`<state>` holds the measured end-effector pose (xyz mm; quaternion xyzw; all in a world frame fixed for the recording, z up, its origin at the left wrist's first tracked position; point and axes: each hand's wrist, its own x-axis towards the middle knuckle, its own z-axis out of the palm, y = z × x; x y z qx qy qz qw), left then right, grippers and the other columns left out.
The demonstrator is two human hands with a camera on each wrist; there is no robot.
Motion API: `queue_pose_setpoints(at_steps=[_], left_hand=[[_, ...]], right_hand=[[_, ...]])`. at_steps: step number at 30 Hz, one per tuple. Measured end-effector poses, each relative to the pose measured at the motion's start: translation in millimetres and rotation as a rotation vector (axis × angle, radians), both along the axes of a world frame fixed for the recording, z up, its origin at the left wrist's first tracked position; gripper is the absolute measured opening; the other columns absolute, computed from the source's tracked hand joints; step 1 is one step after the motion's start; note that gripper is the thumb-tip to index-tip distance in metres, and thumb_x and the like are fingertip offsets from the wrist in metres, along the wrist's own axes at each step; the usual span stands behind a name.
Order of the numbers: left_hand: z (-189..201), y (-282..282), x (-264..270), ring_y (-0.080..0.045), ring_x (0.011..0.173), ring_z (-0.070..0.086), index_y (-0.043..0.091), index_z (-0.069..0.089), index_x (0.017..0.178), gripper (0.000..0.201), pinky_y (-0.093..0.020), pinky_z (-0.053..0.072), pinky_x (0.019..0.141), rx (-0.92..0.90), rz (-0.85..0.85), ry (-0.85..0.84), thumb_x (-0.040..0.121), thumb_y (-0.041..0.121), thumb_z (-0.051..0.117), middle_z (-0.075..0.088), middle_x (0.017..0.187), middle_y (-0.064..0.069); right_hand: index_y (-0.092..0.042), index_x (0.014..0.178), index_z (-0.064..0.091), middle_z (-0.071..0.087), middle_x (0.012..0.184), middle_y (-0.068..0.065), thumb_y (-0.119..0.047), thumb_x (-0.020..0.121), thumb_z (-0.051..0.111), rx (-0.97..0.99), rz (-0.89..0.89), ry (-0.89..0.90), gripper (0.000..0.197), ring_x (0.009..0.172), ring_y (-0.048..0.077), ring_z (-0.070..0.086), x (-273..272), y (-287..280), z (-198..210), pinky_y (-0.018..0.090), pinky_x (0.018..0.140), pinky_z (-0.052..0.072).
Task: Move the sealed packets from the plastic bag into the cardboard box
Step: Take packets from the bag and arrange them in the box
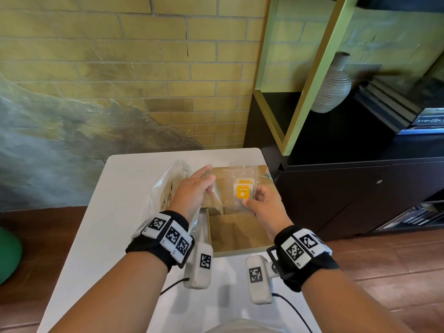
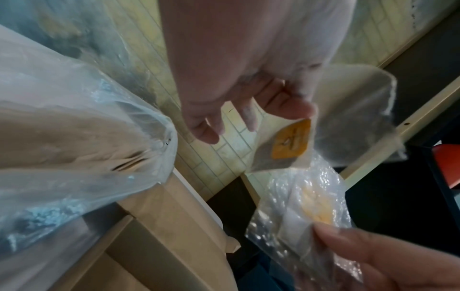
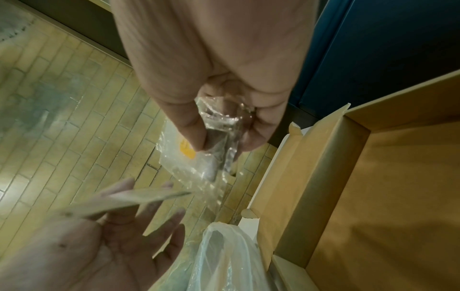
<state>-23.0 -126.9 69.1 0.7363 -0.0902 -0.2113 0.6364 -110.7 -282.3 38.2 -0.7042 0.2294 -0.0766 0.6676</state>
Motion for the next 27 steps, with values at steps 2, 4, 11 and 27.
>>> queue_pose_setpoints(at_steps=[2,4,11,27], left_hand=[[-0.3,-3.1,-4.4,-0.018,0.103,0.059,0.019,0.064,0.064,0.033,-0.047,0.038,0.107,-0.072,-0.024,0.052,0.094,0.024,0.051,0.063,0.102,0.001],[-0.9,-6.4,-6.7,-0.023,0.096,0.06,0.018,0.07,0.085,0.025,-0.041,0.043,0.099,-0.114,0.002,0.103,0.095,0.029,0.05,0.066,0.093,-0.008],[-3.3,-19.4,-16.3,-0.016,0.092,0.057,0.016,0.072,0.083,0.037,-0.032,0.05,0.081,-0.119,0.021,0.186,0.097,0.035,0.044,0.067,0.101,-0.002],[-28.7,-34.8,-17.6,-0.018,0.082,0.056,0.021,0.062,0.095,0.012,-0.032,0.046,0.076,0.198,-0.059,0.004,0.084,0.022,0.067,0.061,0.087,0.0]], right_hand=[[-0.02,0.095,0.058,0.066,0.097,0.012,-0.009,0.081,0.065,-0.02,-0.016,0.009,0.019,0.082,0.016,0.059,-0.1,-3.2,-4.1,0.028,0.07,0.044],[-0.02,0.103,0.057,0.065,0.106,0.009,-0.012,0.082,0.066,-0.045,-0.027,0.018,0.024,0.095,0.02,0.06,-0.6,-5.2,-6.6,0.035,0.082,0.047],[-0.018,0.1,0.055,0.064,0.106,0.012,-0.004,0.086,0.061,0.046,-0.022,-0.02,0.021,0.092,0.021,0.062,-0.4,-8.8,-10.2,0.023,0.068,0.046],[-0.012,0.11,0.056,0.066,0.111,0.012,-0.011,0.084,0.061,-0.023,-0.014,-0.03,0.026,0.106,0.028,0.062,10.6,-16.6,-22.2,0.051,0.095,0.048]])
